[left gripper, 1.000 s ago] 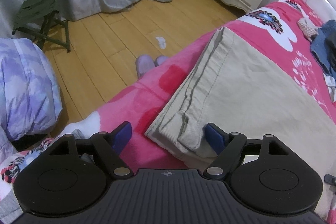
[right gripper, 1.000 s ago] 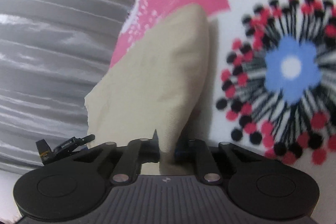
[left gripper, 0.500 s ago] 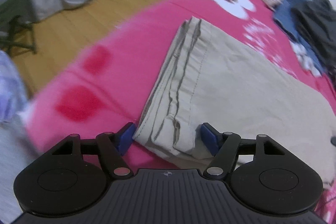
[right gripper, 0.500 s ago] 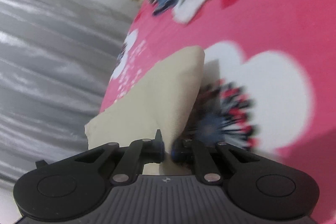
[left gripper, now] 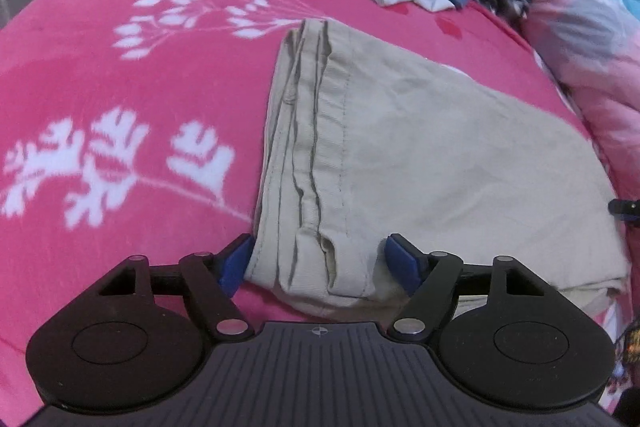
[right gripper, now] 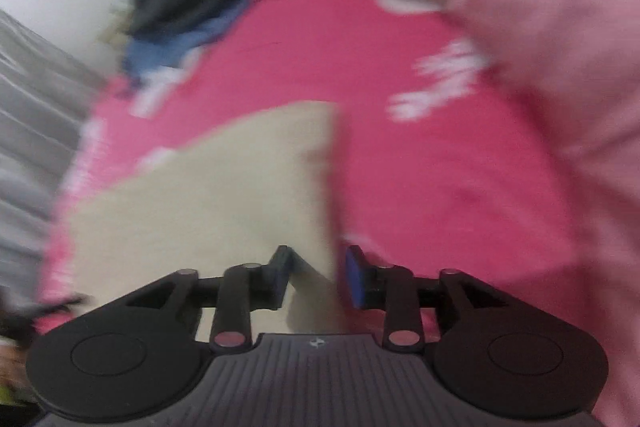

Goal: Fold clothes

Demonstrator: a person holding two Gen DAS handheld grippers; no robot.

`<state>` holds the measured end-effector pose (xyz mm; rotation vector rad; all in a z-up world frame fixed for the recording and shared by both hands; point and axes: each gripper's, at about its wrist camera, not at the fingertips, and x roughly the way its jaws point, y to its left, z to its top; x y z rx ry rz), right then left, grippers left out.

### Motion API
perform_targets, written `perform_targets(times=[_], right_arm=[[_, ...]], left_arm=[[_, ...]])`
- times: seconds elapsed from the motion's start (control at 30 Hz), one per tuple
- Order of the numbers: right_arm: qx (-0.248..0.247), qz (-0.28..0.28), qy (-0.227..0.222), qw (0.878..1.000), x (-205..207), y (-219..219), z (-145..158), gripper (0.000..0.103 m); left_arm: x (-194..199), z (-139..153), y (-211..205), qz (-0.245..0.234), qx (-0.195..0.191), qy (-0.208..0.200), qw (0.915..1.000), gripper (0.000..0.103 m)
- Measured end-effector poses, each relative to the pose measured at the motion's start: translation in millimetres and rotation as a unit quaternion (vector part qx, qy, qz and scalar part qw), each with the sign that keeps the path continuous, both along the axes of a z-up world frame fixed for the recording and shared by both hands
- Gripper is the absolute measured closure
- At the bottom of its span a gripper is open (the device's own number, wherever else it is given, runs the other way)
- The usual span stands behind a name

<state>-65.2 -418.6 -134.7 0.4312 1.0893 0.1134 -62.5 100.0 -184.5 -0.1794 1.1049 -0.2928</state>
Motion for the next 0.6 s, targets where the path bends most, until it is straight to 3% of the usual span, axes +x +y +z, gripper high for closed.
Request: perform_targets(times=[0.13, 0.23, 0.27, 0.33, 0.43, 0.5, 0.53, 0.6], right_arm=[[-0.066, 0.016, -0.099, 0.993, -47, 3, 42, 0.069], [-0.040, 0.084, -0.146, 0.985, -63, 39, 56, 0.069], [-0.048, 0.115, -0.155, 0.980, -65, 58, 53, 0.069], [-0.074, 0.171, -0.161, 0.969, -64, 96, 39, 0.071], [-0.102, 0.218, -0.133, 0.961, -73, 124, 9, 0.075], [-0.174, 0.244, -0.110, 0.948, -90, 123, -14, 0.076], [-0.197, 0.244, -0.101, 0.944, -97, 114, -22, 0.080], [-0.204, 0.228, -0.093, 0.948, -106, 96, -20, 0.087]], left_arm=[[-13, 35, 18, -0.001, 0.041, -0.044, 0.9982, 0.033], [-17, 62, 11, -0.009, 0.037, -0.098, 0.9944, 0.033], [-17, 58, 0, -0.027, 0.046, -0.101, 0.9934, 0.033], [-18, 47, -24, -0.067, 0.065, -0.103, 0.9903, 0.032], [-20, 30, -60, -0.126, 0.094, -0.105, 0.9820, 0.032], [-26, 6, -64, -0.149, 0.141, -0.105, 0.9732, 0.026], [-28, 3, -59, -0.147, 0.138, -0.106, 0.9738, 0.025], [-19, 8, -44, -0.123, 0.106, -0.081, 0.9834, 0.026]])
